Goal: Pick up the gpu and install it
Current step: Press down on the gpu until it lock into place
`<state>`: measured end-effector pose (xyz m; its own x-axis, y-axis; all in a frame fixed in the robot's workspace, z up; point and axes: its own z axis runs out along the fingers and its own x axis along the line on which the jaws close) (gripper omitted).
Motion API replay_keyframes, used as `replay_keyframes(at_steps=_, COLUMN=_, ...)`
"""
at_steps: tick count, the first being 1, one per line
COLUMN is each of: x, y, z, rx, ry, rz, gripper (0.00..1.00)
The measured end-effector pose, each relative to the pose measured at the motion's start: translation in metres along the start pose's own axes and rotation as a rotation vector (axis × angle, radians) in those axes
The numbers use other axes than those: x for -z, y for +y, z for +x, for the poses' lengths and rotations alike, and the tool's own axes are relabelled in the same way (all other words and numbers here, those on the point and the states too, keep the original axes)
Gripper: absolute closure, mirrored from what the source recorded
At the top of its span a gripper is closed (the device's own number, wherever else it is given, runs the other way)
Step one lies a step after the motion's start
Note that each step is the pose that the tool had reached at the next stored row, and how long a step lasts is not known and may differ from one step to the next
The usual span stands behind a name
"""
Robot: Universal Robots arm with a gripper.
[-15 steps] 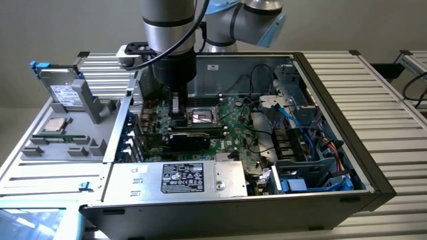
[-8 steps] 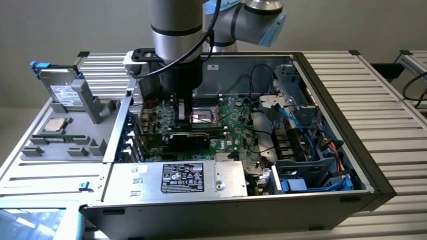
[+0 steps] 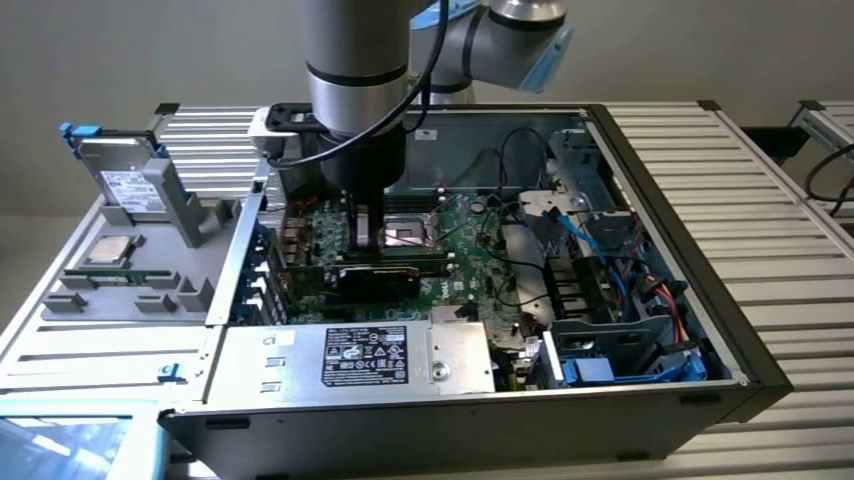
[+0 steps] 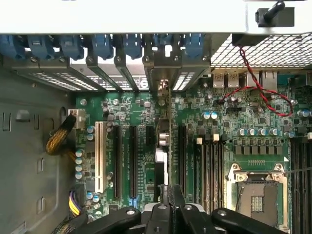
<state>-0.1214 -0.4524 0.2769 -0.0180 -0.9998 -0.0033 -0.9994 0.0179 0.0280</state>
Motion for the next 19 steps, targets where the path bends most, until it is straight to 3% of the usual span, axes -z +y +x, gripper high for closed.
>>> replay_keyframes(at_steps=10, x=-0.016, y=-0.0008, z=0.0, rx=0.0, ry=0.0021, rz=-0.0018, gripper=0.88)
replay_keyframes(at_steps=13, x=-0.0089, y=-0.0006, z=0.0, rx=0.0, ry=-0.002, rz=-0.0028, gripper=0.88)
replay_keyframes(at_steps=19, x=0.0106, y=0.0, z=0.0, rx=0.0, ry=0.0003, rz=-0.0212, gripper=0.88)
